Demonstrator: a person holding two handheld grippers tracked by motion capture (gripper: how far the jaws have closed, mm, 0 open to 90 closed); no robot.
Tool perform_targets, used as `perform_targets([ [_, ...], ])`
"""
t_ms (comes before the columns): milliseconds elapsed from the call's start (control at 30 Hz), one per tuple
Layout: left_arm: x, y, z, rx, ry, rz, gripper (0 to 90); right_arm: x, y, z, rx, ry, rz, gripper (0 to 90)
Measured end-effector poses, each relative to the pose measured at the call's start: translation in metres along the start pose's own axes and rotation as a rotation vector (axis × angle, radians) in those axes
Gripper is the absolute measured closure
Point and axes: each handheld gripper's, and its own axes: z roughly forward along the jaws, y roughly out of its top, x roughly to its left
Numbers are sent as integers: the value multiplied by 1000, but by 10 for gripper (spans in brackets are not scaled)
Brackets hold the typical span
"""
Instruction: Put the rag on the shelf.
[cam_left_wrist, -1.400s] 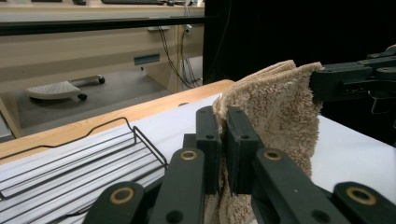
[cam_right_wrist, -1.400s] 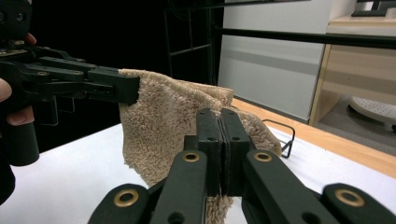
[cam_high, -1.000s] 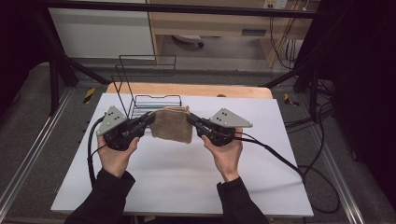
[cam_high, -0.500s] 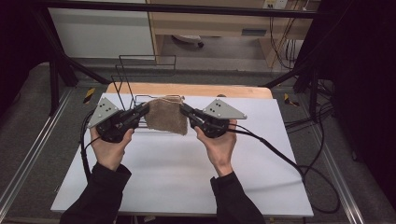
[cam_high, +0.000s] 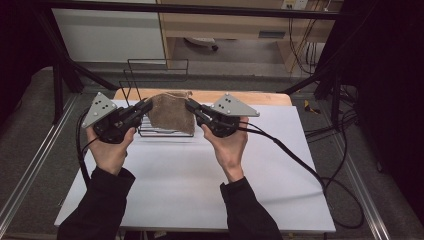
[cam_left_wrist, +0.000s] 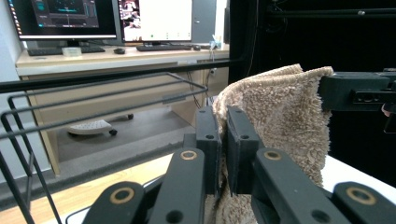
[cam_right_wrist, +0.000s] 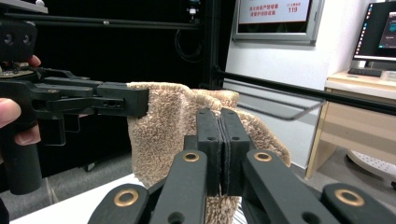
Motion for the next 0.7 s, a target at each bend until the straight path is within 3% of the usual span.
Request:
perform_targets([
  [700, 20, 32, 2, -59, 34, 12, 846, -5, 31, 24, -47, -8, -22, 890],
])
